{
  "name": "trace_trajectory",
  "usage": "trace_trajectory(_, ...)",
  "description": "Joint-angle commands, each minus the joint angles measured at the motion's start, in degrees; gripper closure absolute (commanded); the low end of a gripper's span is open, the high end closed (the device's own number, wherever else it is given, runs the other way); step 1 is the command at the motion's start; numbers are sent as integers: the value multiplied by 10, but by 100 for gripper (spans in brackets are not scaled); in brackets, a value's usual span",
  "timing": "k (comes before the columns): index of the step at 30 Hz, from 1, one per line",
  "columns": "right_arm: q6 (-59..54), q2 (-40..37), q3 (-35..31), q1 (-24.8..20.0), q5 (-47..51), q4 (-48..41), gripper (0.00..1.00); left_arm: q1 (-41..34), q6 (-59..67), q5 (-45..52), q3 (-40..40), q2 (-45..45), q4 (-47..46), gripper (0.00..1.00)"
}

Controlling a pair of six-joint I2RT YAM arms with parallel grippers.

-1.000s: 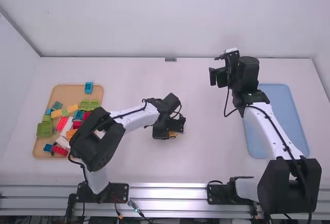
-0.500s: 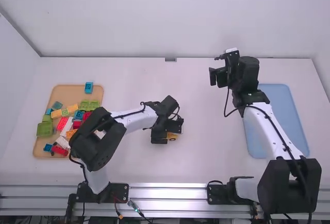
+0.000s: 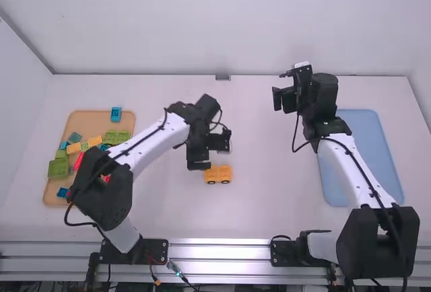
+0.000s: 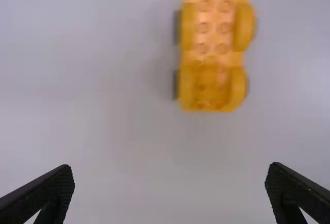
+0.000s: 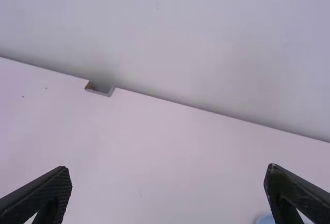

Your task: Assemble lego blocks to make yellow taxi

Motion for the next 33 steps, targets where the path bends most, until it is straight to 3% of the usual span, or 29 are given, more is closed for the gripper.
trace_trajectory(1, 2, -13, 22, 1, -3, 3, 1, 65, -57, 9, 24, -12, -15, 1)
trace_trajectory(9, 2, -13, 22, 1, -2, 3, 1, 273, -264, 30, 49, -12, 16, 1)
trace_trajectory(16, 2, -13, 22, -2, -3, 3, 1, 487, -596, 24, 34, -12, 96, 1)
trace_trajectory(18, 2, -13, 22, -2, -2, 3, 1, 522, -622, 24, 34, -12, 86, 1)
trace_trajectory(26, 3, -13, 21, 3, -3, 14, 1, 627, -555, 24, 41, -5, 61, 1)
trace_trajectory(33, 3, -12, 21, 11, -3, 31, 1, 632, -426, 5, 172, 95, -43, 1)
